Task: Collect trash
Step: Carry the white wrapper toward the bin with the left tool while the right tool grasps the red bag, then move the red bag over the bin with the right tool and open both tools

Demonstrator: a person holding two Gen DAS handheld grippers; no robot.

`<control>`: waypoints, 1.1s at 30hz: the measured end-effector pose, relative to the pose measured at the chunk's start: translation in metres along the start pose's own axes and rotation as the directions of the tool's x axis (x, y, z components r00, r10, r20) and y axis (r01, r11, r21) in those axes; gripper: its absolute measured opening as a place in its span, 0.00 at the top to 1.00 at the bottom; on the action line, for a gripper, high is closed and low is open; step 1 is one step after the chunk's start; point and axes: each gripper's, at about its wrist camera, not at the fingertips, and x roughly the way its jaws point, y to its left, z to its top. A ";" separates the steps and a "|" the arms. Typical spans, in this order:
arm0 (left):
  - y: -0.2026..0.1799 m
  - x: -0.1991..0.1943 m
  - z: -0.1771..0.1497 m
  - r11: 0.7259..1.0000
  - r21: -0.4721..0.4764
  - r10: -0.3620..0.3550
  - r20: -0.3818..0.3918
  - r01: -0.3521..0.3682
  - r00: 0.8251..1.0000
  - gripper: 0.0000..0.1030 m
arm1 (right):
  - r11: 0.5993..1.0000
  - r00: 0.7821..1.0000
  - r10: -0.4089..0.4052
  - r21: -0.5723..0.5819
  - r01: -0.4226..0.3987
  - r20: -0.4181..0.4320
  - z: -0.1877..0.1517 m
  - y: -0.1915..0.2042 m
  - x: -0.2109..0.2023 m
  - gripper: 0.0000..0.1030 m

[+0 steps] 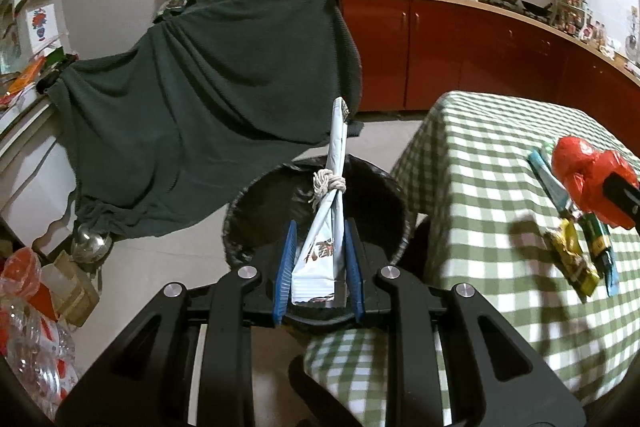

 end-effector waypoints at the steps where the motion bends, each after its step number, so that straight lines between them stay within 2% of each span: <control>1: 0.003 0.000 0.002 1.000 -0.003 0.006 0.003 -0.006 1.000 0.77 | 1.000 1.000 0.008 -0.002 -0.008 0.003 0.002 0.004 0.001 0.88; 8: 0.024 0.009 0.009 0.999 -0.020 0.051 0.010 -0.051 0.999 0.77 | 0.997 0.997 0.070 -0.034 -0.070 0.018 0.022 0.038 0.024 0.88; 17: 0.046 0.028 0.010 0.992 -0.051 0.111 -0.023 -0.112 0.994 0.77 | 0.989 0.991 0.131 -0.072 -0.131 0.000 0.032 0.075 0.054 0.89; 33: 0.063 0.070 0.017 0.985 -0.075 0.152 -0.078 -0.158 0.985 0.77 | 0.984 0.984 0.155 -0.077 -0.162 -0.086 0.030 0.103 0.099 0.89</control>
